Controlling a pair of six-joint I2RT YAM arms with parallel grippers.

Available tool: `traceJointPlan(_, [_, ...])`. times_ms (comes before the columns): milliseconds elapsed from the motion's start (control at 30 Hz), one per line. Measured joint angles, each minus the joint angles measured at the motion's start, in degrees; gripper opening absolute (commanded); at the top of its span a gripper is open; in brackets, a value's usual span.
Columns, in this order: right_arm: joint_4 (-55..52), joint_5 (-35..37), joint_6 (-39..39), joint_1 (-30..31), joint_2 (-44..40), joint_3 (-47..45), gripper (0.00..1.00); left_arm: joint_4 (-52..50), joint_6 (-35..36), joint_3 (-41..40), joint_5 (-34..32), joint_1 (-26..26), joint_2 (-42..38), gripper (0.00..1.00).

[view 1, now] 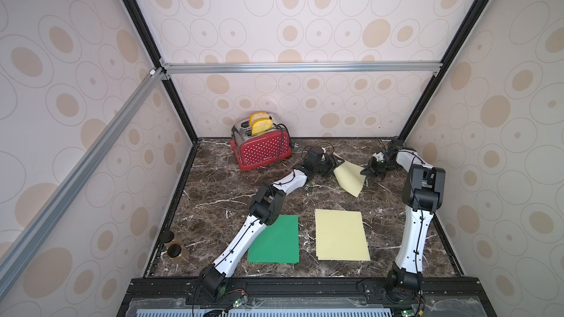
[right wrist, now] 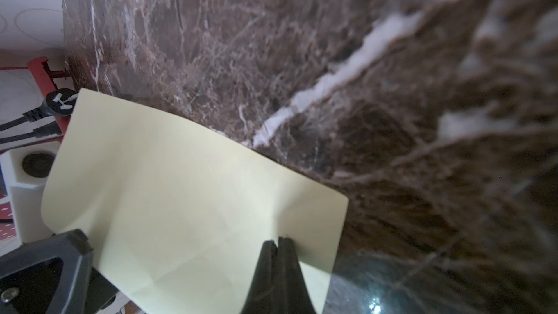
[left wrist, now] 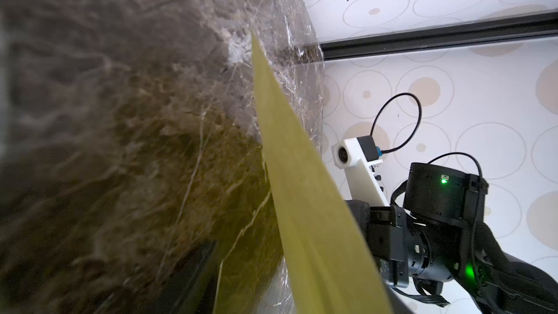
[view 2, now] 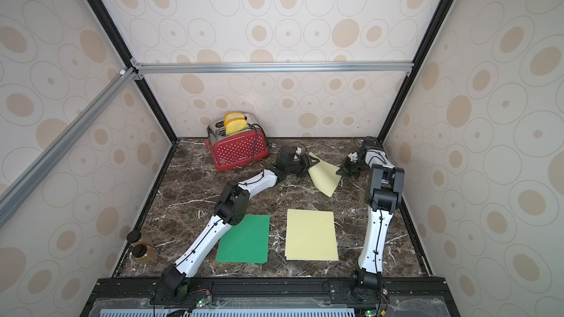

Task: Sort the scattered colored papers by color
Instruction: Pick up the colored paper from the center of the board.

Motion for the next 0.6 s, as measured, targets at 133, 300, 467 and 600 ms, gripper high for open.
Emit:
traceJointPlan(133, [0.0, -0.1, 0.0, 0.0, 0.0, 0.0, 0.04, -8.0, 10.2, 1.4, 2.0, 0.2, -1.0, 0.65])
traceJointPlan(300, [0.0, -0.1, 0.0, 0.0, 0.0, 0.0, 0.04, -20.0, 23.5, 2.2, 2.8, 0.7, -3.6, 0.65])
traceJointPlan(467, [0.1, -0.2, 0.0, 0.0, 0.0, 0.0, 0.04, -24.7, 29.4, 3.6, 3.9, 1.2, -3.8, 0.65])
traceJointPlan(600, [0.1, -0.2, 0.0, 0.0, 0.0, 0.0, 0.04, -27.1, 31.2, 1.6, 4.9, 1.3, -5.6, 0.64])
